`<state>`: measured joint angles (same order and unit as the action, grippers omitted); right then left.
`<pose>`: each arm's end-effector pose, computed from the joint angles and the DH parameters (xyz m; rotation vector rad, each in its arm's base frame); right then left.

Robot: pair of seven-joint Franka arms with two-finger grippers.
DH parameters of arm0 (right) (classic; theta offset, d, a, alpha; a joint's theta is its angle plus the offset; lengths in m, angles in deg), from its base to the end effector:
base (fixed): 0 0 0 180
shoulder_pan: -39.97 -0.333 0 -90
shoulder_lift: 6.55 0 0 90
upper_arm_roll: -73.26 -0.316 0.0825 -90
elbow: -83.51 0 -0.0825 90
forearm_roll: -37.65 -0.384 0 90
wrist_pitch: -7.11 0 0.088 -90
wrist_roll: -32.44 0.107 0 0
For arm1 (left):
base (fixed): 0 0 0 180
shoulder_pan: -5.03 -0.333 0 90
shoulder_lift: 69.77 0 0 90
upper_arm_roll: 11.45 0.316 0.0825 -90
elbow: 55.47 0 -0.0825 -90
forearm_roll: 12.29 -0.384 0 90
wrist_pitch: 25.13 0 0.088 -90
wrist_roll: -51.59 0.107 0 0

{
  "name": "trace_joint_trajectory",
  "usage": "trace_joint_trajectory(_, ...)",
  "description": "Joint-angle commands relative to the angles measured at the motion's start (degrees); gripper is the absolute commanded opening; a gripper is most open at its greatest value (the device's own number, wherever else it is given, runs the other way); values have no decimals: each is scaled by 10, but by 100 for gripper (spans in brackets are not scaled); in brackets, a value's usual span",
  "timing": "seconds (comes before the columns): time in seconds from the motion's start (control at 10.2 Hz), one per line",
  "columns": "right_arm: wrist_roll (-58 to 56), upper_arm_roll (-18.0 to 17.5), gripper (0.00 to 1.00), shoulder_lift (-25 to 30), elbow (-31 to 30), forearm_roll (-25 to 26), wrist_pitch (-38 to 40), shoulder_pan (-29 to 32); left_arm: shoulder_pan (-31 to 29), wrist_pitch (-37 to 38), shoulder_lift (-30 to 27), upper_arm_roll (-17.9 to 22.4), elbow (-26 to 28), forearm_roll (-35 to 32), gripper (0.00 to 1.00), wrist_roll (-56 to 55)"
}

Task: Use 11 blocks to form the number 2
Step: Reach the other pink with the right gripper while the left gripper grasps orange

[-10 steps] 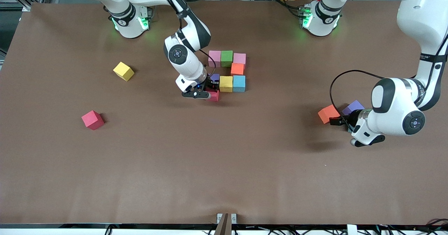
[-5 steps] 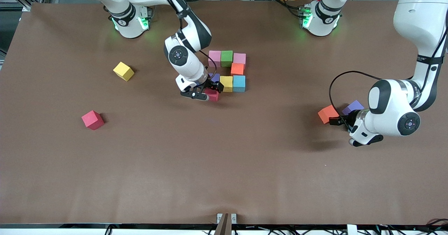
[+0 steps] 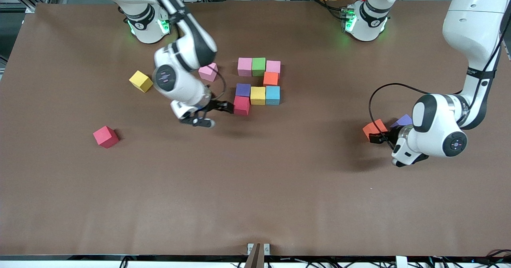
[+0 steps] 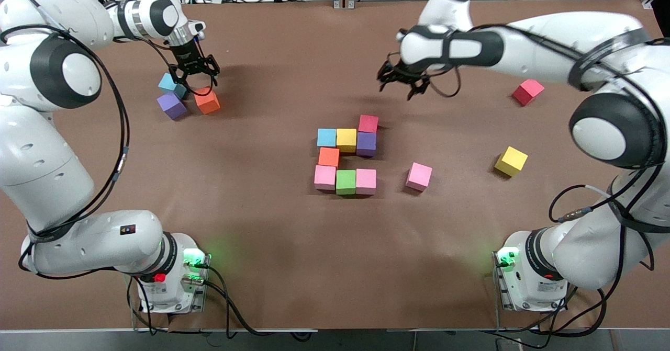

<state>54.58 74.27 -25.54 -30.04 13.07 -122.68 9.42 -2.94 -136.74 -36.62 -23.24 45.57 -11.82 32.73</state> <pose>0.5199 0.3074 0.2967 -2.8573 0.2216 0.2595 0.6152 -0.0343 0.2181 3.0049 0.4203 -0.6138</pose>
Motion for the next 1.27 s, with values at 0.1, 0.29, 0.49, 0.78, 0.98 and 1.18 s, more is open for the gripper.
trace_joint_trajectory(0.1, -171, 6, 100, 2, 75, 68, 157, 110, 8, -10, -5, 15, 24, 17, 100, -5)
trace_joint_trajectory(0.29, -208, 7, 100, 5, 122, 209, 189, 138, 8, -13, 3, 17, 23, 16, 100, -5)
trace_joint_trajectory(0.49, -281, 9, 100, 3, 164, 217, 265, 181, 8, -19, 10, 19, 23, 16, 97, -4)
trace_joint_trajectory(0.78, -310, 19, 100, -3, 165, 217, 278, 191, 12, -19, 8, 19, 15, 16, 29, -3)
trace_joint_trajectory(0.98, -310, 29, 100, -6, 163, 218, 278, 182, 26, -19, 3, 19, -14, 16, 8, -3)
trace_joint_trajectory(1.18, -308, 29, 100, -6, 159, 217, 277, 182, 54, -14, 1, 18, -53, 16, 6, -5)
